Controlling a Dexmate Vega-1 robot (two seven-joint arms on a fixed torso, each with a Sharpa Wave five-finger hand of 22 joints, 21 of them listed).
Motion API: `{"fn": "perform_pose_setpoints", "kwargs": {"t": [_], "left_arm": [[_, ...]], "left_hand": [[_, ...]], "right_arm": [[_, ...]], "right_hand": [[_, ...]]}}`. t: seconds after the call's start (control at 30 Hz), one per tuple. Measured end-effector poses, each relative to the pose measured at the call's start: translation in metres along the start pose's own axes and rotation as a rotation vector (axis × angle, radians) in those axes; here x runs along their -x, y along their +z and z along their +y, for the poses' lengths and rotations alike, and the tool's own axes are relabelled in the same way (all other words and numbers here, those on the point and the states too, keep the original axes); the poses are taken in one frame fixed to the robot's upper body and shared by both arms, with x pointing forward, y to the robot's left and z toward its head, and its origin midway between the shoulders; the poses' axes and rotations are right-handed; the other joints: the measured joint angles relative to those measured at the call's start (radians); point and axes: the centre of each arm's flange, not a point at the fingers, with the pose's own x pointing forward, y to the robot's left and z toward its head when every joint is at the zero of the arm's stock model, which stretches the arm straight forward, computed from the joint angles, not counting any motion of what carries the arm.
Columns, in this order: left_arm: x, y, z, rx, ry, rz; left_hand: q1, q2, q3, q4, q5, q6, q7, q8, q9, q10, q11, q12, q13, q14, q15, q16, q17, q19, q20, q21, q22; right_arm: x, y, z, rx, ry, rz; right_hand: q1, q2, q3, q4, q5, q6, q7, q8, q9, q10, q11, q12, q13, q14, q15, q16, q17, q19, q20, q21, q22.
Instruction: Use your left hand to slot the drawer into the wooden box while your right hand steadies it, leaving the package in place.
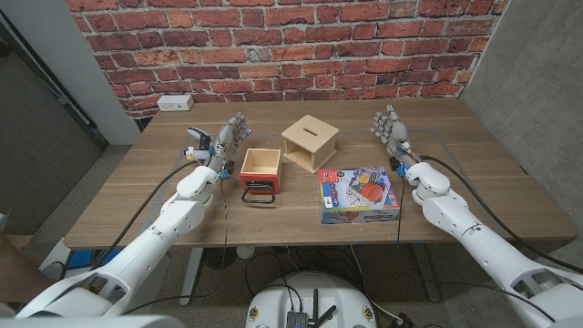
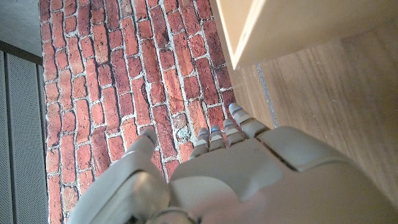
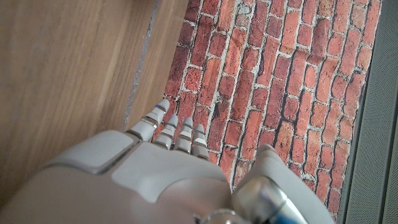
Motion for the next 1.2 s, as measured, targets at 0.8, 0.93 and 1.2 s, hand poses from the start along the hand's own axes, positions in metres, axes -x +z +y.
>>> {"fn": "perform_pose_setpoints", "kwargs": {"t": [0.8, 0.93, 1.2], "left_arm": [[0.020, 0.018, 0.011, -0.043, 0.027, -0.013], [0.022, 0.023, 0.012, -0.052, 0.027, -0.011], [0.030, 0.035, 0.011, -0.074, 0.005, -0.028]], "left_hand": [[0.000, 0.000, 0.015, -0.015, 0.000, 0.000, 0.000, 0.000, 0.000, 0.000, 0.000, 0.000, 0.000, 0.005, 0.005, 0.000, -0.003, 0.009, 0.002, -0.005, 0.000], [0.000, 0.000, 0.018, -0.018, 0.000, 0.000, 0.000, 0.000, 0.000, 0.000, 0.000, 0.000, 0.000, 0.005, 0.005, 0.000, -0.003, 0.009, 0.002, -0.005, 0.000], [0.004, 0.004, 0.027, -0.028, 0.000, 0.011, 0.000, 0.004, 0.000, 0.010, -0.010, 0.004, 0.000, 0.018, 0.003, 0.000, -0.003, 0.012, -0.001, -0.013, 0.000]], "right_arm": [[0.000, 0.008, 0.002, 0.045, 0.001, -0.017], [0.001, 0.011, 0.004, 0.060, 0.007, -0.023], [0.000, 0.012, 0.005, 0.074, 0.013, -0.025]], "right_hand": [[0.000, 0.000, 0.000, 0.000, 0.008, 0.007, -0.007, 0.004, 0.000, 0.007, 0.000, 0.000, -0.012, 0.000, 0.000, 0.000, -0.017, 0.000, 0.000, 0.003, 0.000], [0.000, 0.000, 0.000, 0.000, 0.008, 0.007, -0.007, 0.004, 0.000, 0.012, -0.005, 0.000, -0.012, 0.000, 0.000, 0.000, -0.021, 0.000, 0.000, 0.003, 0.000], [0.000, 0.000, 0.004, 0.004, 0.008, 0.008, -0.006, 0.004, -0.003, 0.012, -0.005, 0.007, -0.017, 0.000, 0.000, 0.000, -0.030, 0.000, 0.000, 0.003, 0.000]]}}
